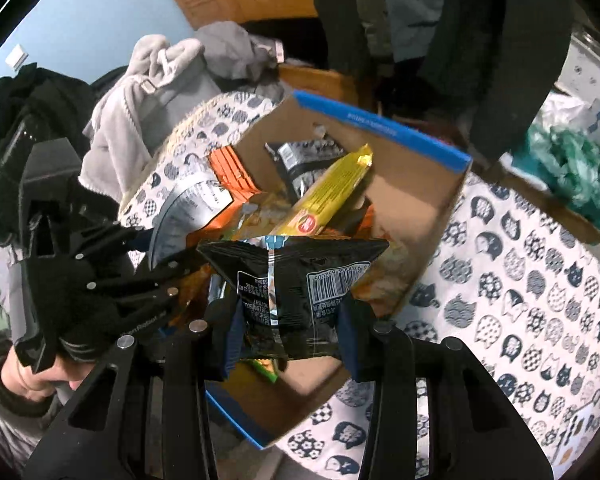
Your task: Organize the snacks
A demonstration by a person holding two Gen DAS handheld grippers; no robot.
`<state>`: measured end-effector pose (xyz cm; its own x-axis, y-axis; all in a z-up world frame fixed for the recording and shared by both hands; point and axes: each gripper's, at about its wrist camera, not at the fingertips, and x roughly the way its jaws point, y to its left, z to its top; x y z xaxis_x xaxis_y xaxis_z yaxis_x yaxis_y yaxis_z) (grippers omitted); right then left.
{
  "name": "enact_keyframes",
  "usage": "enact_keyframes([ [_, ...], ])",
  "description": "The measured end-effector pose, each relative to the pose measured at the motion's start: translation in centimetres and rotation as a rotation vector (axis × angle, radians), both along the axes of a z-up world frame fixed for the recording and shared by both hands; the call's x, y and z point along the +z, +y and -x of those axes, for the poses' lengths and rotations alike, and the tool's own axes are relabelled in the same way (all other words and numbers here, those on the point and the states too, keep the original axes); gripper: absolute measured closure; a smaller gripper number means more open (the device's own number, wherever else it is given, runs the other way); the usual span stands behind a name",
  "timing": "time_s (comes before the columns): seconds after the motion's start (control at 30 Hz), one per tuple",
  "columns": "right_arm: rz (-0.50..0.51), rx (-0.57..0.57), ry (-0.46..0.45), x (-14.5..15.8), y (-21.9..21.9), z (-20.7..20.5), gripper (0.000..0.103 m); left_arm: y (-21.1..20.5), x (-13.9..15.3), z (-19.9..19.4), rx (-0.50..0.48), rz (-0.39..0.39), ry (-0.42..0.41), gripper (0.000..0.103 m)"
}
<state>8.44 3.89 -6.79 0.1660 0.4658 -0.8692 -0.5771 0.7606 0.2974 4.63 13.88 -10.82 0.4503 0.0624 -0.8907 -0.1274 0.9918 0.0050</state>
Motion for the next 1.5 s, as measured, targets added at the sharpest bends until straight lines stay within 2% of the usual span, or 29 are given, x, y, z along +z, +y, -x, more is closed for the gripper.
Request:
enact_keyframes([
  [0.07,0.005,0.000,0.017,-0.6,0.2,0.0,0.062,0.0,0.2,0.1,0.011,-0.007,0.001,0.063],
  [0.13,0.006,-0.004,0.038,-0.9,0.2,-0.1,0.061,0.0,0.5,0.2,0.019,-0.015,-0.012,0.056],
  [0.2,0.002,-0.014,0.049,-1.0,0.1,-0.2,0.057,0.2,0.9,0.5,0.036,-0.030,-0.030,0.038],
  [0.23,-0.002,-0.022,0.045,-0.8,-0.1,-0.3,0.049,0.4,1.1,0.6,0.048,-0.036,-0.040,0.035],
  [0.27,-0.009,-0.033,0.036,-0.6,-0.3,-0.3,0.039,0.6,1.2,0.7,0.055,-0.039,-0.047,0.034],
  [0.33,-0.026,-0.053,0.017,0.1,-0.8,-0.3,0.034,0.9,1.4,0.9,0.072,-0.039,-0.049,0.034],
  [0.5,-0.053,-0.104,-0.037,2.3,-2.6,-0.3,0.032,1.0,2.9,2.1,0.091,-0.001,-0.097,0.033],
  [0.6,-0.045,-0.132,-0.108,4.1,-3.9,0.3,0.030,0.3,4.4,2.9,0.075,-0.011,-0.152,0.022],
  [0.8,-0.025,-0.168,-0.281,7.4,-6.3,3.0,0.023,-1.3,6.6,4.5,0.036,0.014,-0.227,0.021],
  [0.93,-0.021,-0.183,-0.333,8.4,-7.7,4.4,0.023,-2.3,7.6,5.7,0.018,-0.001,-0.279,0.016],
  [1.03,-0.007,-0.193,-0.378,8.9,-8.8,5.6,0.022,-2.8,8.0,6.3,0.000,-0.017,-0.305,0.015],
  [1.2,-0.003,-0.210,-0.413,9.2,-10.6,7.1,0.022,-2.8,8.2,7.0,0.001,0.007,-0.314,0.015],
  [1.5,-0.007,-0.233,-0.439,9.3,-12.7,8.1,0.022,-3.4,8.3,8.3,-0.001,-0.001,-0.345,0.015],
])
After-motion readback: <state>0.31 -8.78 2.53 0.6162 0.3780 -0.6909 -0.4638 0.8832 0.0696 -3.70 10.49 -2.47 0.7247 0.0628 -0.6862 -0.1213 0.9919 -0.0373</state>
